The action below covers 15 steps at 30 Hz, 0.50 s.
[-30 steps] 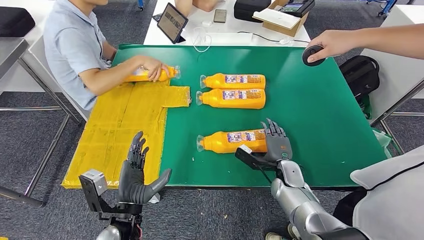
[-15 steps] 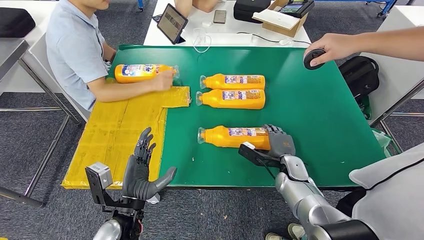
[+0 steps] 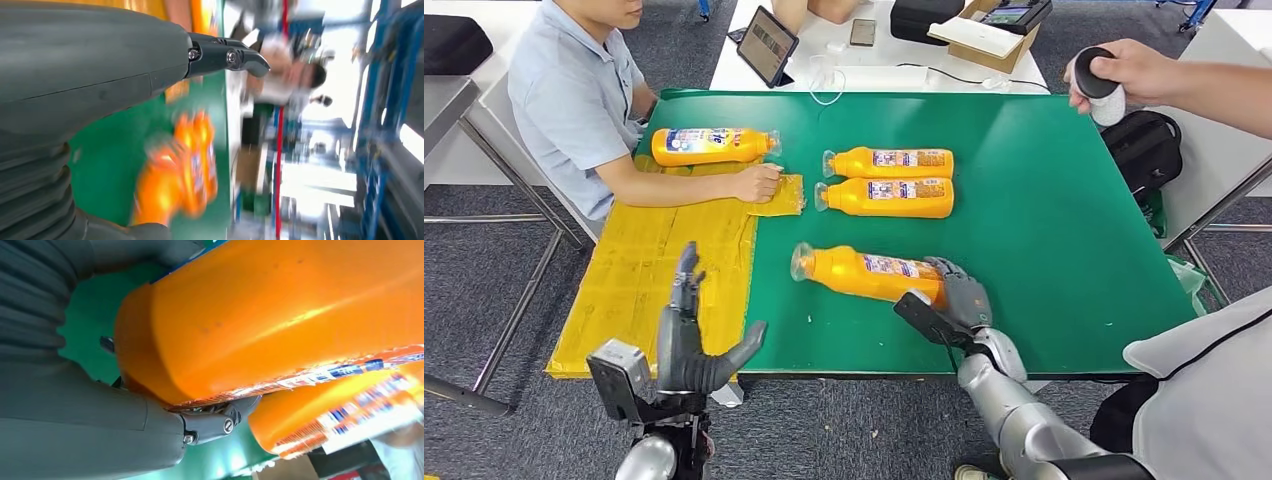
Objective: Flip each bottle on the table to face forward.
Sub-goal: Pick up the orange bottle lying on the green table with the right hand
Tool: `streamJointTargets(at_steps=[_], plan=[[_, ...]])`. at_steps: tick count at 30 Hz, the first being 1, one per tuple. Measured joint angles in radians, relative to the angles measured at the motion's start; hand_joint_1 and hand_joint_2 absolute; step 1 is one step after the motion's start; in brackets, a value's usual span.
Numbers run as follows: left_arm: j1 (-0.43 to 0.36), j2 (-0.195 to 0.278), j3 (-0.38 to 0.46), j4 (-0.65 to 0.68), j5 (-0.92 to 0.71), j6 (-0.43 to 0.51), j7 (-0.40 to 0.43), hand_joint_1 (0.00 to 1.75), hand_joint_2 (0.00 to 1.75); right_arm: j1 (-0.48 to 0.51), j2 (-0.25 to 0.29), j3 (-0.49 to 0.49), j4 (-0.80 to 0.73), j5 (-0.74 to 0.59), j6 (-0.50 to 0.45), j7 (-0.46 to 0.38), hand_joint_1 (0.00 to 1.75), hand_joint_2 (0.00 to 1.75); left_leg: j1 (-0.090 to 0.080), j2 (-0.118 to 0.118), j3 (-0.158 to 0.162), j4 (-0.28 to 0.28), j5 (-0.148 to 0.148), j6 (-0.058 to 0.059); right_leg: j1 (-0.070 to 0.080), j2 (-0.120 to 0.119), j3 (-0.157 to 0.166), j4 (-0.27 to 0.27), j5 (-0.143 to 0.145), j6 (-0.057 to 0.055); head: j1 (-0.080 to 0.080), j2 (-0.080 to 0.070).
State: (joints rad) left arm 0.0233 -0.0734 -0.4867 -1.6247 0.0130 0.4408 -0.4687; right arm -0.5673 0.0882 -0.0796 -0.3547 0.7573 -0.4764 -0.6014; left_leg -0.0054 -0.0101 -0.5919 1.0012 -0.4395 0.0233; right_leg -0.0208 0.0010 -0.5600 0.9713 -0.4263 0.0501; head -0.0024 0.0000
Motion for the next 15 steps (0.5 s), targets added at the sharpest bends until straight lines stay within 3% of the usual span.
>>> streamJointTargets(at_steps=[5, 11, 15], plan=[[0.032, -0.036, 0.047, 0.042, 0.131, 0.023, 0.018, 0.00, 1.75, 0.029, 0.056, -0.050, -0.045, -0.167, 0.042, -0.079, 1.75, 1.75, 0.000, 0.000, -0.002, 0.000, 0.000, 0.000, 0.000, 0.000, -0.002, 0.000, 0.000, 0.000, 0.000, 0.000], [0.065, -0.068, 0.102, 0.074, 0.213, 0.083, 0.019, 0.00, 1.75, 0.079, 0.112, -0.054, -0.127, -0.317, 0.070, -0.096, 1.75, 1.75, 0.000, -0.001, -0.004, 0.000, 0.000, 0.000, 0.000, 0.000, -0.004, 0.000, 0.000, 0.000, 0.000, 0.000], [0.076, -0.065, 0.092, 0.111, 0.218, 0.028, 0.043, 0.00, 1.75, 0.123, 0.129, -0.024, -0.198, -0.406, 0.098, -0.097, 1.75, 1.75, 0.000, 0.000, -0.005, 0.000, 0.000, 0.000, 0.000, 0.000, -0.004, 0.000, 0.000, 0.000, 0.000, 0.000]])
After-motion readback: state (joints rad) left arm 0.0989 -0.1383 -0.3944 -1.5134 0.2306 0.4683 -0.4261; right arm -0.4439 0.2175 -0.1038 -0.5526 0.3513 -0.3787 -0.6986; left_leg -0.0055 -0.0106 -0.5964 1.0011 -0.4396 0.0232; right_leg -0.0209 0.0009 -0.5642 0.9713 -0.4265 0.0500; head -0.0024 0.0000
